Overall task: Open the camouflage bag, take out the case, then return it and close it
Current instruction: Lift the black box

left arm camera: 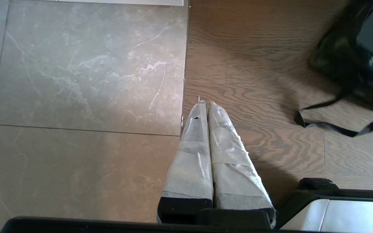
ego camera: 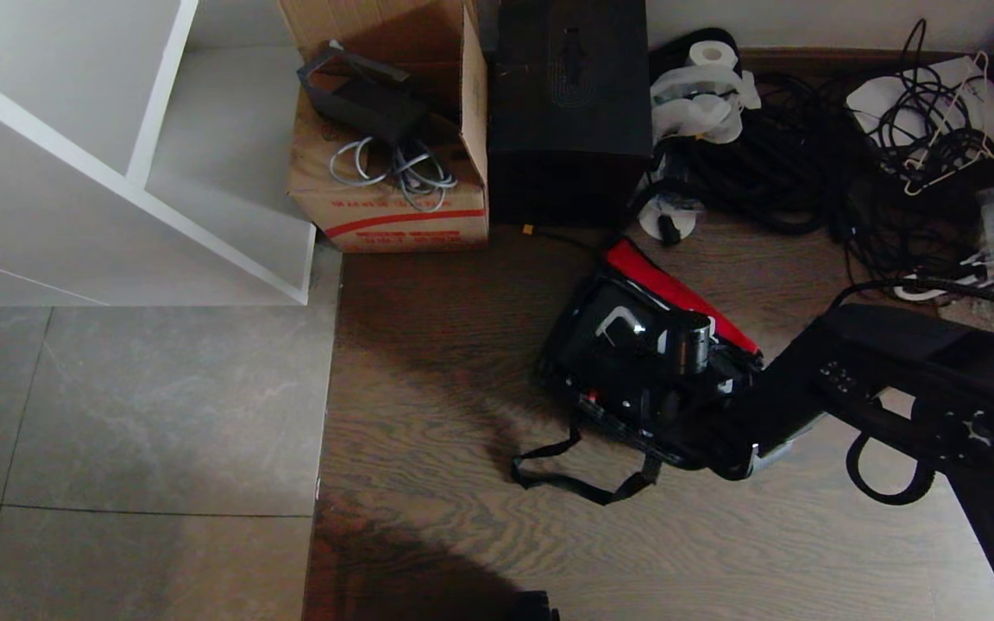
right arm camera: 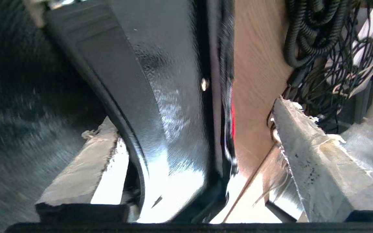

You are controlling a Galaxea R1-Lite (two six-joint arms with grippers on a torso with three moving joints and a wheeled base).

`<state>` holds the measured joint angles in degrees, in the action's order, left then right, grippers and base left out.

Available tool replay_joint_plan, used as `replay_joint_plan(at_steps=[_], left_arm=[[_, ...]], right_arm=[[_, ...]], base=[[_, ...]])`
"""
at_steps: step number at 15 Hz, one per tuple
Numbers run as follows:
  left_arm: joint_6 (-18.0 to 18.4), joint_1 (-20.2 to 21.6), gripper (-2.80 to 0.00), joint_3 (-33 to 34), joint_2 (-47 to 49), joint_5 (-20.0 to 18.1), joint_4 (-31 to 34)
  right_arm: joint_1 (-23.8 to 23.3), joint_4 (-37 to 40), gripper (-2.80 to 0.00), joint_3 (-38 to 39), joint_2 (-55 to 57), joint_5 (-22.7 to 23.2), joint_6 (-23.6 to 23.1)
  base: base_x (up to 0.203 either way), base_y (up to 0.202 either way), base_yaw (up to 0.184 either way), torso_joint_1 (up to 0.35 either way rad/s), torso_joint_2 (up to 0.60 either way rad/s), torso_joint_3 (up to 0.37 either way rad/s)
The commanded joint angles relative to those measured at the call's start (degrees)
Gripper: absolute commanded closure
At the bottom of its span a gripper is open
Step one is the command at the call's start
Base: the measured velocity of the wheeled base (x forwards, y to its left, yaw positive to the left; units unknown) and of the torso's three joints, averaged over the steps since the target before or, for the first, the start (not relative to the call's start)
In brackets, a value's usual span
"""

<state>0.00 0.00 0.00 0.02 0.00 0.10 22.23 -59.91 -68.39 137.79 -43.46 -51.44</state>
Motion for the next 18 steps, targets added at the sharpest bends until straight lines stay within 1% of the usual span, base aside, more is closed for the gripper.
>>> replay_joint_plan(at_steps=[1,4,7,8,11,13,18], left_arm=[[-0.1,0.0,0.00,0.0,0.1,0.0,0.0],[0.0,0.0,0.00,0.0,0.1,0.0,0.0],[0.0,0.0,0.00,0.0,0.1,0.0,0.0],[0.0,0.0,0.00,0.0,0.1,0.0,0.0],[0.0,0.0,0.00,0.0,0.1,0.0,0.0],[-0.1,0.0,0.00,0.0,0.0,0.0,0.0],[0.0,0.0,0.00,0.0,0.0,0.0,0.0]], right_arm=[[-1.6,1.2,-2.80,-1.8,0.9,-0.5,-0.4],[-2.6,2.3,-2.80,-5.5,1.9,-0.6,-0.4],[-2.6,2.4,-2.80,-5.1,3.9,-0.6,-0.4],[-2.6,2.5,0.00,-5.2,4.2,-0.9,-0.4],[-2.5,2.2,0.00,-5.6,5.3,-1.5,-0.2],[-2.5,1.8,0.00,-5.7,5.9,-3.1,-0.2],[-2.5,1.9,0.00,-6.1,6.8,-3.3,-0.3]], base=[[0.000,0.000,0.000,0.000,0.00,0.000],[0.000,0.000,0.000,0.000,0.00,0.000],[0.000,0.000,0.000,0.000,0.00,0.000],[0.000,0.000,0.000,0.000,0.00,0.000],[0.000,0.000,0.000,0.000,0.00,0.000],[0.000,0.000,0.000,0.000,0.00,0.000],[0.000,0.000,0.000,0.000,0.00,0.000]])
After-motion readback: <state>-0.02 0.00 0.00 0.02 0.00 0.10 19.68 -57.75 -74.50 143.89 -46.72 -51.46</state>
